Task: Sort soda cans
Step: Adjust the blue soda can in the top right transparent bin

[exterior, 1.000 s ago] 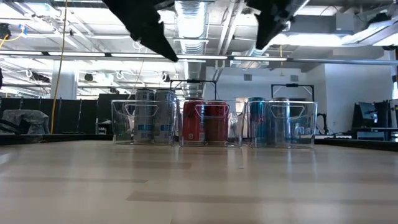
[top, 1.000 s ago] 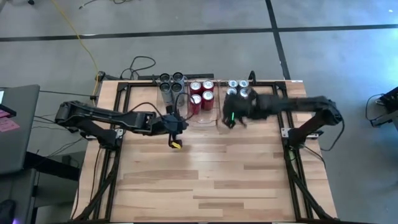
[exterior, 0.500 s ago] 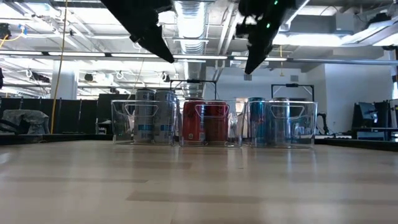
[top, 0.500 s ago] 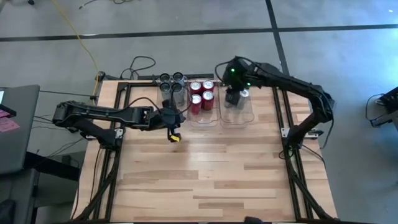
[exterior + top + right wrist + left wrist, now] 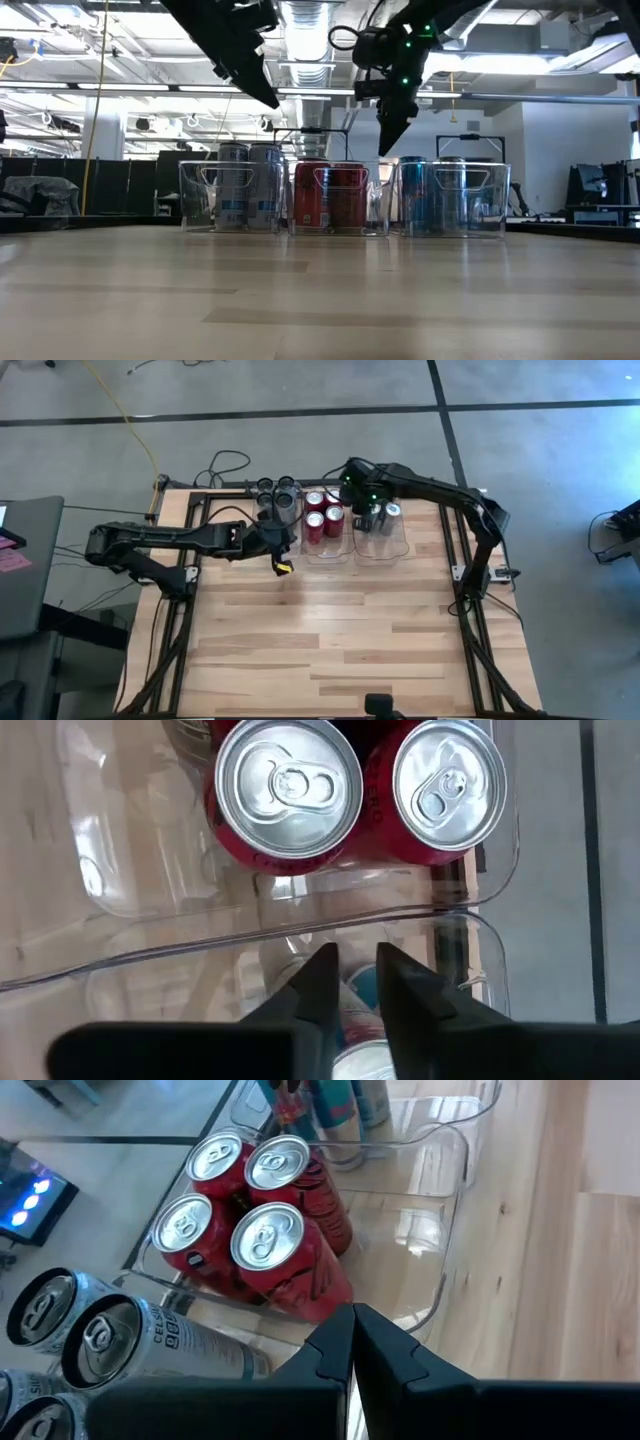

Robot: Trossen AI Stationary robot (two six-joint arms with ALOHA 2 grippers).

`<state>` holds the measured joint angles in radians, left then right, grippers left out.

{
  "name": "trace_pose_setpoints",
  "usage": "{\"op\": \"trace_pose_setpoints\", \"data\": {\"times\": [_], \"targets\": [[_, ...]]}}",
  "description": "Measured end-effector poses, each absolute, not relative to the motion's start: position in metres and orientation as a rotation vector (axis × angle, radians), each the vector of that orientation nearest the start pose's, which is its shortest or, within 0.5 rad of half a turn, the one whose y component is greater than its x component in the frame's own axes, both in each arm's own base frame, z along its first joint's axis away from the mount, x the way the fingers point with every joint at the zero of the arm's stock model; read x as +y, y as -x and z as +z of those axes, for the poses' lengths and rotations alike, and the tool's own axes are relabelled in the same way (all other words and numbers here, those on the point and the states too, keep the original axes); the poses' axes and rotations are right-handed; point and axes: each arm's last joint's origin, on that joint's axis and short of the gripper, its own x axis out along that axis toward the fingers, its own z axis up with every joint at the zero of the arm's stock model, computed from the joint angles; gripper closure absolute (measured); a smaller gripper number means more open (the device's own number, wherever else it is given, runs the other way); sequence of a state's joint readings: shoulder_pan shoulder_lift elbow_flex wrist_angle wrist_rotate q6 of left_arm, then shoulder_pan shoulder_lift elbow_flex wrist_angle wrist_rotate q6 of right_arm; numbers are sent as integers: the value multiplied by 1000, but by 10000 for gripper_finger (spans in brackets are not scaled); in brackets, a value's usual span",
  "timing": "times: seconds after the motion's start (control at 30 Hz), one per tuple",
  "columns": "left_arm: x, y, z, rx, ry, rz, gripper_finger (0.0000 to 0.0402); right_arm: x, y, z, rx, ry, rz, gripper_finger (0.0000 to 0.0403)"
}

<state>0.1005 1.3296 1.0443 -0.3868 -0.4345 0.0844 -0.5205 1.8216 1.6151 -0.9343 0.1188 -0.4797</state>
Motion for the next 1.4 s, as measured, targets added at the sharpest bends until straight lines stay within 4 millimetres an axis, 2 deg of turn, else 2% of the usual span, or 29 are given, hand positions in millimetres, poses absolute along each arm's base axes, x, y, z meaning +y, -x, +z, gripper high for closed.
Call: {"op": "trace_pose_setpoints", "data": {"times": [0.2, 0.47, 0.87, 1.07, 1.4], "targets": [[41, -280, 290, 693, -192, 489, 396, -190, -322, 278, 1301, 211, -278, 351], [41, -280, 290, 690, -192, 489, 396, -190, -318, 277, 1338, 194, -277, 369], [41, -280, 290, 688, -190, 489, 396, -190, -323, 278, 1294, 217, -284, 375], [41, -280, 290, 688, -171, 492, 396, -191, -324, 264, 1367, 182, -258, 375], [41, -279, 289, 696, -167, 488, 396, -186, -321, 262, 1427, 163, -262, 375]]}}
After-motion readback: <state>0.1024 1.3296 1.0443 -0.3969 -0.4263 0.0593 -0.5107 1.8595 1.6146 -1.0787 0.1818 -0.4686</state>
